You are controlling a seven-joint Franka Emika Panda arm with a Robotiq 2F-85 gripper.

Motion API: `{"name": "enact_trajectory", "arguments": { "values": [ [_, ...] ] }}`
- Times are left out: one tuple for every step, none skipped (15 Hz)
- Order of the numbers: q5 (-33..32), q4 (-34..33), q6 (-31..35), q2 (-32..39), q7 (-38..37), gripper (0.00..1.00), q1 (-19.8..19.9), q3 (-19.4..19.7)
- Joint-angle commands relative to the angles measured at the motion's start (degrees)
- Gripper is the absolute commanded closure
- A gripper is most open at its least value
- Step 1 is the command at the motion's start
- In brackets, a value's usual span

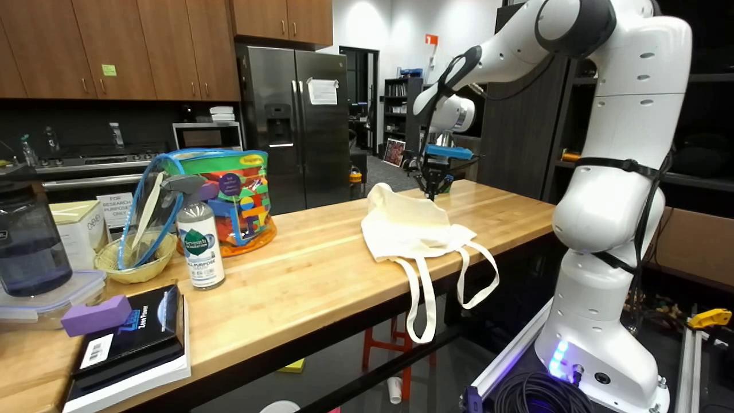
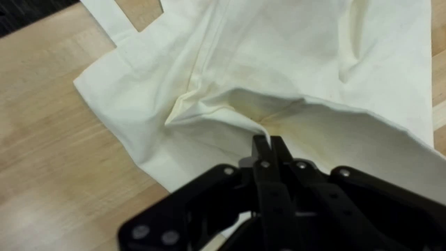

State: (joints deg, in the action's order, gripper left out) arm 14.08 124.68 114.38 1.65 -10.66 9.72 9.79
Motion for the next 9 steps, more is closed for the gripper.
{"name": "enact_trajectory", "arguments": {
  "values": [
    [0.8, 6.9, 2.3, -6.7, -0.8, 0.99, 1.9, 1.9],
    [0.7, 8.0, 2.6, -7.7, -0.9, 0.99, 2.4, 2.5],
    [0.6, 9.0, 3.0, -8.5, -1.0, 0.99, 2.8, 2.9],
    [0.6, 9.8, 3.2, -9.1, -1.1, 0.99, 3.1, 3.2],
    [0.5, 10.2, 3.3, -9.5, -1.2, 0.99, 3.3, 3.3],
    [0.6, 10.5, 3.4, -9.7, -1.2, 0.99, 3.4, 3.4],
    [0.8, 10.3, 3.4, -9.6, -1.1, 0.99, 3.3, 3.3],
    [1.0, 9.9, 3.4, -9.3, -1.2, 0.99, 3.0, 3.0],
    [1.1, 9.4, 3.4, -8.8, -1.1, 0.99, 2.7, 2.6]
  ]
}}
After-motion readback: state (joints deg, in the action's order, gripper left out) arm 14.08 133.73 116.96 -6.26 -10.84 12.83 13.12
